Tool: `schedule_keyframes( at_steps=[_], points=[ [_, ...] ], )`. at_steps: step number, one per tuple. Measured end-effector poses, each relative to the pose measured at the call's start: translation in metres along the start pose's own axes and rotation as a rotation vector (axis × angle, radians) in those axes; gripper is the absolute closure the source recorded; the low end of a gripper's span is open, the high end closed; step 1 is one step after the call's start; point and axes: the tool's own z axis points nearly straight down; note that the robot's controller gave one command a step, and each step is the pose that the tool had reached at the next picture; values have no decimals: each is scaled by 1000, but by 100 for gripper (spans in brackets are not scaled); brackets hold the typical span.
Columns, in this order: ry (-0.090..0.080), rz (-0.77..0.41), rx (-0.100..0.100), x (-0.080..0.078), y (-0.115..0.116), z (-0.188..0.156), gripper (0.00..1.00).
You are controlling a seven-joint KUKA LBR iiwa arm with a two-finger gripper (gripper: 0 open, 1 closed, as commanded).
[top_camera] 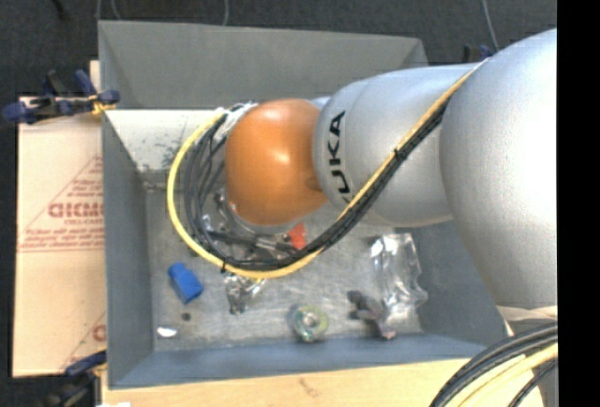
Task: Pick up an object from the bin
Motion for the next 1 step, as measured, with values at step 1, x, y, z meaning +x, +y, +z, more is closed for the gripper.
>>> schedule_keyframes(
  at_steps=[1],
  points=[
    [-4, -88, 1, -9, 44, 56, 0]
  ],
)
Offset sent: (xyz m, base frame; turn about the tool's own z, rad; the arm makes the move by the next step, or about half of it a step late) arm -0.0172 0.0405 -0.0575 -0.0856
